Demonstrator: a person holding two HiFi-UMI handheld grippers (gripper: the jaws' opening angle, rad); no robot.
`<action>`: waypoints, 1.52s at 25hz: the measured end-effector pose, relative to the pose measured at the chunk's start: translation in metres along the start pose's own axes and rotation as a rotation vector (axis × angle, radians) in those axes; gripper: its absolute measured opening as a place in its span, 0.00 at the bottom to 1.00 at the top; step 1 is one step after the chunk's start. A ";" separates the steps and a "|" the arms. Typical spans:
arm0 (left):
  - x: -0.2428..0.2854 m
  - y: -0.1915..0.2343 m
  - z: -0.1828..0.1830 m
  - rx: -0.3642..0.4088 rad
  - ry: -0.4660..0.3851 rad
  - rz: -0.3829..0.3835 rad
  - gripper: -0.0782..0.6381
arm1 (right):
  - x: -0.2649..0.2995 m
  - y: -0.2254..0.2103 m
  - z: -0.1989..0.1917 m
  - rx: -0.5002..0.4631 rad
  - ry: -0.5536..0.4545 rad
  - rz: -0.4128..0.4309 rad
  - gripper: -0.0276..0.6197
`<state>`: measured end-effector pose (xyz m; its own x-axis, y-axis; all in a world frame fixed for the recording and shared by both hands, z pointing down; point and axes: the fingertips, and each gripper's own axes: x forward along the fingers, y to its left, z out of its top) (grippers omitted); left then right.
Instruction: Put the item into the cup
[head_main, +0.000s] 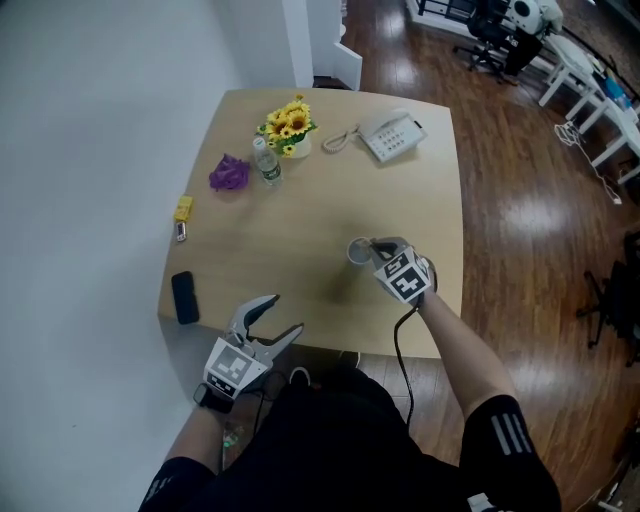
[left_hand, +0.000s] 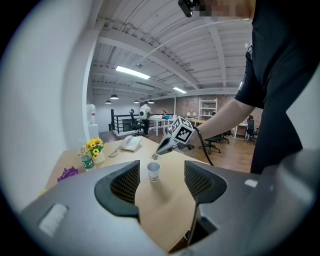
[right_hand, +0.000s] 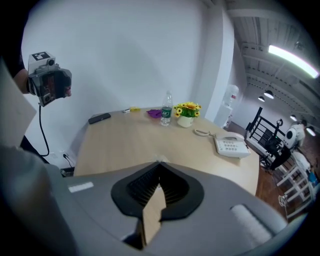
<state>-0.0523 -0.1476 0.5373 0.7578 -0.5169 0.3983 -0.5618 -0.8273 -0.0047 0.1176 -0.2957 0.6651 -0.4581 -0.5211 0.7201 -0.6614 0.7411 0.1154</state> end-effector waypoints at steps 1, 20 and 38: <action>-0.003 0.000 -0.001 -0.001 0.002 0.004 0.49 | 0.006 0.002 -0.004 -0.004 0.016 0.002 0.06; -0.026 0.009 -0.013 -0.022 0.027 0.044 0.49 | 0.051 0.011 -0.030 -0.070 0.127 0.001 0.15; -0.029 0.010 -0.013 -0.019 0.030 0.045 0.49 | 0.054 0.007 -0.041 -0.108 0.184 -0.005 0.20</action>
<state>-0.0840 -0.1378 0.5373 0.7212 -0.5466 0.4256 -0.6018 -0.7986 -0.0057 0.1123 -0.3010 0.7328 -0.3319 -0.4459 0.8313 -0.5912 0.7850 0.1850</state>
